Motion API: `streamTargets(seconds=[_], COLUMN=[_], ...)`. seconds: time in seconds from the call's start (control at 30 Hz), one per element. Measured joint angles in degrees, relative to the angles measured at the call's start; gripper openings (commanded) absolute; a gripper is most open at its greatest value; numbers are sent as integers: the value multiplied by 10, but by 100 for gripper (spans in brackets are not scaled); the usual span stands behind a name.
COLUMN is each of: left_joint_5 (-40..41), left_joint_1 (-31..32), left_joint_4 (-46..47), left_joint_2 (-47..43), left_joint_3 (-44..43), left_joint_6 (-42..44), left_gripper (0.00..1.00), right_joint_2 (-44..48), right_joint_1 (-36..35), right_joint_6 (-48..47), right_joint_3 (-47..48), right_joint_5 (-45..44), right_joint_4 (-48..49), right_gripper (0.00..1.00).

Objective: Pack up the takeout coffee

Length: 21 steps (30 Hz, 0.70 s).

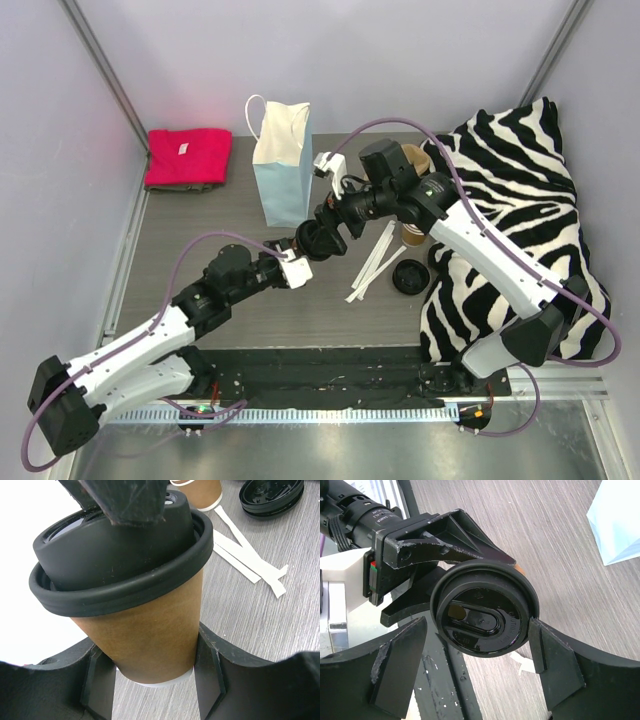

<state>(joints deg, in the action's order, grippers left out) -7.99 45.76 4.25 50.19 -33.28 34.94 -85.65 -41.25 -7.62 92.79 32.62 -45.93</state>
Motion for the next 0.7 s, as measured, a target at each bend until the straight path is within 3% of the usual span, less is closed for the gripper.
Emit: streamTargets(seconds=[0.53, 0.7], left_joint_5=[9, 15], left_joint_1=[0, 0], left_joint_4=[6, 3], left_joint_2=[20, 25], left_joint_3=[0, -1], left_joint_6=[-17, -26], left_gripper=[31, 31], right_joint_2=[-9, -17], right_joint_1=[-11, -14], right_joint_6=[-3, -4], right_joint_3=[-5, -6], right_joint_5=[-46, -61], right_joint_4=[5, 9], right_gripper=[86, 75])
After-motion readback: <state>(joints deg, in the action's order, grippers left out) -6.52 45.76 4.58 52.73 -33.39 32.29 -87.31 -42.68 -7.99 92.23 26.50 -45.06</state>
